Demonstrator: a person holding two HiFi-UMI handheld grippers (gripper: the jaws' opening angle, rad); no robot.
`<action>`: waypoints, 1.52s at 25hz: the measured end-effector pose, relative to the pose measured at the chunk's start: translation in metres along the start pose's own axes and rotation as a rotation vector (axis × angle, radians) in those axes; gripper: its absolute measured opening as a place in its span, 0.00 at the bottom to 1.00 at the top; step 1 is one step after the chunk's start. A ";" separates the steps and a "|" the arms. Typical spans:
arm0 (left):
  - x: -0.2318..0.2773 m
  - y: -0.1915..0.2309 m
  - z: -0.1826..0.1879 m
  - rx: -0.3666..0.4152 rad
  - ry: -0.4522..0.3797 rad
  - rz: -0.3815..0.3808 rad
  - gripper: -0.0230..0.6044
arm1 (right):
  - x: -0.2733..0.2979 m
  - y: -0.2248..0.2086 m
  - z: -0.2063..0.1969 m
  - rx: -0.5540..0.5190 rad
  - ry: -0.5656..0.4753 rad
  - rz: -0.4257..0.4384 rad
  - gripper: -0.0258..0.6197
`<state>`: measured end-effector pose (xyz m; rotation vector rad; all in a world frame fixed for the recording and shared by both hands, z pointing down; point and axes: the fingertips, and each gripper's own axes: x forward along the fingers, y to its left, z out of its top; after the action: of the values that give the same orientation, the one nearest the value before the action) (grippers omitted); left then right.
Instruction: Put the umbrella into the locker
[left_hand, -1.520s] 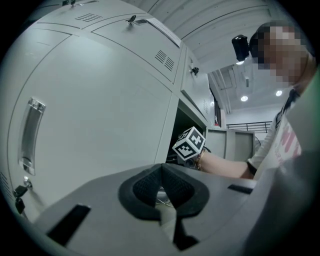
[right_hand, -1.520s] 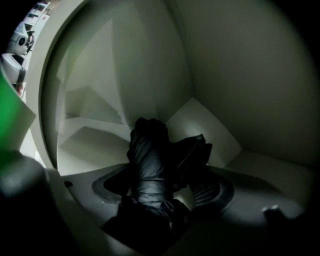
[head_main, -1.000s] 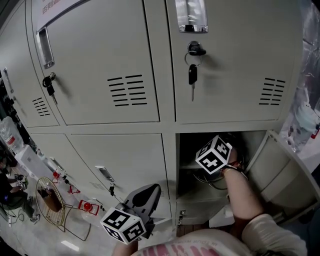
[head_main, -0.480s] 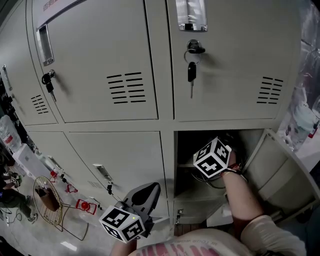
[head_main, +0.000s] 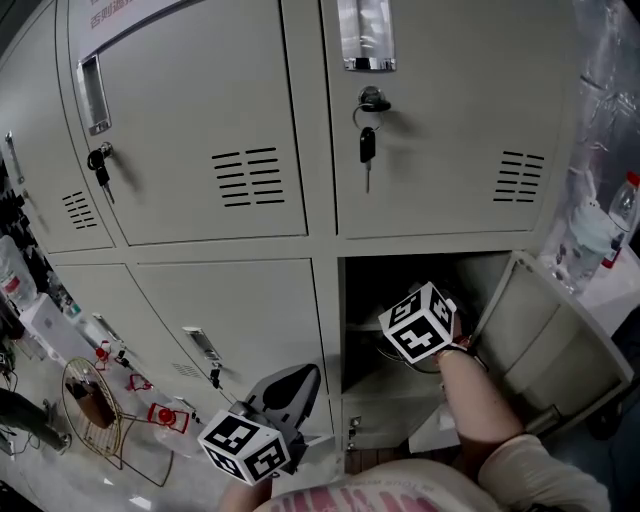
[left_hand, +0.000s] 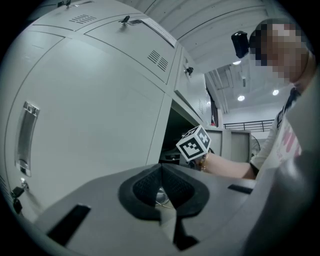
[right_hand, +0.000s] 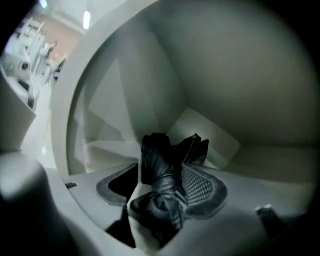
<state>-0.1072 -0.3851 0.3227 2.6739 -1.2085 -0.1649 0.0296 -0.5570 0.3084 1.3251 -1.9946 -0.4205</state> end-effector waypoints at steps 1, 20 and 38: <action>-0.001 -0.002 0.000 0.000 -0.003 -0.002 0.04 | -0.003 0.001 -0.001 0.032 -0.008 0.014 0.48; -0.026 -0.051 -0.018 -0.035 -0.020 -0.073 0.04 | -0.081 0.060 -0.046 0.553 -0.119 0.143 0.42; -0.028 -0.087 -0.018 -0.013 -0.100 0.001 0.04 | -0.179 0.100 -0.073 0.805 -0.173 0.183 0.22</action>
<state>-0.0588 -0.3056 0.3206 2.6829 -1.2329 -0.3091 0.0557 -0.3462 0.3549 1.5674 -2.5308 0.4232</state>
